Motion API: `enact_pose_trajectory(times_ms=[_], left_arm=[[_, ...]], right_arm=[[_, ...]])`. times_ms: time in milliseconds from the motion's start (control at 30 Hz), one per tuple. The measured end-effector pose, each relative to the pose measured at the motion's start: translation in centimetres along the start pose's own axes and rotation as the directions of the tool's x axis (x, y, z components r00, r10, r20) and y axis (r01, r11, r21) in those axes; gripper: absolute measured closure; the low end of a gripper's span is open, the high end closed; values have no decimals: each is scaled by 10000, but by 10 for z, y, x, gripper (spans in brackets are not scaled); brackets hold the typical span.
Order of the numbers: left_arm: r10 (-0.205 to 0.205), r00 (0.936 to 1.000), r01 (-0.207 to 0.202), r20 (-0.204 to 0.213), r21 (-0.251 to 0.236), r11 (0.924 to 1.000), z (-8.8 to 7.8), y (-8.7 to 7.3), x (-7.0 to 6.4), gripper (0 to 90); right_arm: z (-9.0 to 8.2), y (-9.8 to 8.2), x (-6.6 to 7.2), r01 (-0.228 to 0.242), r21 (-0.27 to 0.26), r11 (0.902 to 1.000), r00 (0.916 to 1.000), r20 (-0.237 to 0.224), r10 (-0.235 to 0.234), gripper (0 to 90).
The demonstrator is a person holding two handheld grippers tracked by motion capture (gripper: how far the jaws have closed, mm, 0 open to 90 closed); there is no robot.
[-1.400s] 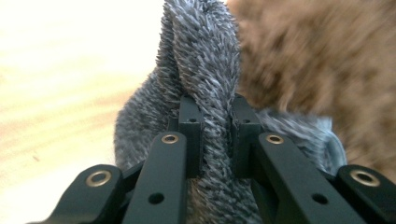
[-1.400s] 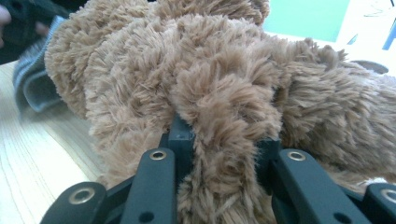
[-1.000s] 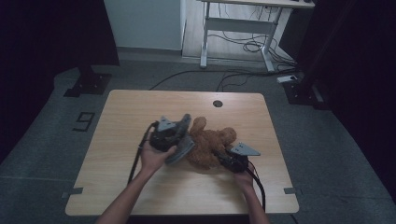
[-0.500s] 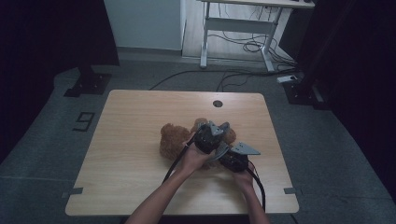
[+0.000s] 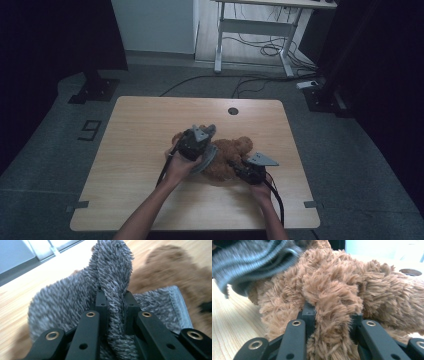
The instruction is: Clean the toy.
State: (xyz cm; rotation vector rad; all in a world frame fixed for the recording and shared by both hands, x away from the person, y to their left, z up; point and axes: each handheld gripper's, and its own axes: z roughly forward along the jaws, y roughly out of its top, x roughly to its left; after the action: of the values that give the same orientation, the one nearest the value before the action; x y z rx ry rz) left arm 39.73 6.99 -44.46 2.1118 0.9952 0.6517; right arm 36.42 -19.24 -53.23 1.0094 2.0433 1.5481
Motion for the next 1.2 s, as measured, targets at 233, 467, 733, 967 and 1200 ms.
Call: enact_pose_trajectory(times_ms=[233,467,733,967,1200], left_arm=[[-1595,9871,1596,137,-89,9871,-17,-35,57,786],[-2016,9792,2028,-217,953,9746,7,-66,71,791],[-2457,9684,2349,427,1751,9561,25,-96,79,788],[-2499,9667,2501,553,38,9682,-27,-48,91,782],[-1190,9851,1277,1245,-640,9897,-37,13,48,780]], right_arm=[[0,0,-1,-26,-47,10000,10000,-45,26,683],[1,0,-1,-75,-39,10000,10000,-15,75,683],[0,-1,-3,-130,-63,9999,9999,-104,130,683],[1,-1,-4,-127,-81,9999,9999,-60,127,683],[1,-1,-3,-99,-82,9999,10000,-4,99,682]])
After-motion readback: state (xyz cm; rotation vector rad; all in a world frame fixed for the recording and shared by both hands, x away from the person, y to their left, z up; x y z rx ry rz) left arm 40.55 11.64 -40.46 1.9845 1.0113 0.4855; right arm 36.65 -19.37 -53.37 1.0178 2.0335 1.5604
